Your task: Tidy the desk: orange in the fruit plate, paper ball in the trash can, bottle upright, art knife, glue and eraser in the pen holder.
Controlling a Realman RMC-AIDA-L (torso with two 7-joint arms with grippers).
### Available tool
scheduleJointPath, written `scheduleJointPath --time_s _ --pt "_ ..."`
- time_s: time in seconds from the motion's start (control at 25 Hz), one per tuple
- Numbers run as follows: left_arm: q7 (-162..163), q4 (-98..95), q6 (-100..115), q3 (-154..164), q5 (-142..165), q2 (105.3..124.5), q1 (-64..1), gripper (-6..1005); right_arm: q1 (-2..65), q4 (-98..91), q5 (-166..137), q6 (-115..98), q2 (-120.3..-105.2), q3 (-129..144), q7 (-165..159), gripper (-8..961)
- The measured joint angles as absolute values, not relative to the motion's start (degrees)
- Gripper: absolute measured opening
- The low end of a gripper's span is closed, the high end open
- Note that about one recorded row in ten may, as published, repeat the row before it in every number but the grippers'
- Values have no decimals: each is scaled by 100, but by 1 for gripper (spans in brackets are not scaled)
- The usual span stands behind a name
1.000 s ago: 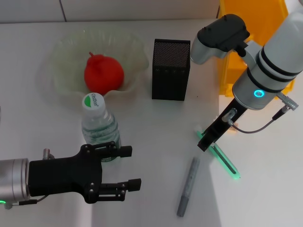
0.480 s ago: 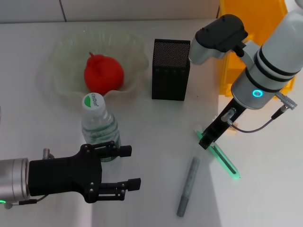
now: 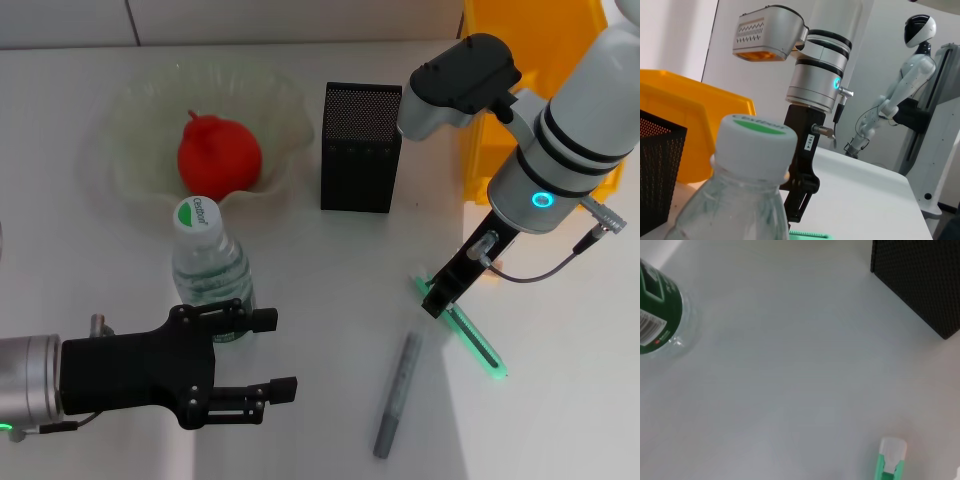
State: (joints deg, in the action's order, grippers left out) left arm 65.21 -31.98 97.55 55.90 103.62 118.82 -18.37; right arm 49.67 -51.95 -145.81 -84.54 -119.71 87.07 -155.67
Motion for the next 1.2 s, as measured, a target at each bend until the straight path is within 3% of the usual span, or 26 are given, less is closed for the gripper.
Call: scheduleJointPath --time_s 0.56,0.76,1.2 --pt "6415 -3103 9752 5575 10362 11882 -1839 812 5035 -5059 -14582 -8415 -11970 8774 -15567 365" --pt "6400 -3087 9748 5574 10362 11883 -1838 812 5052 -5053 -14581 -8415 -11970 8859 -15599 268" --pt "6390 -3076 9746 5557 10362 11876 -1837 812 5048 -5109 -14581 -8436 -11963 8859 -15622 226"
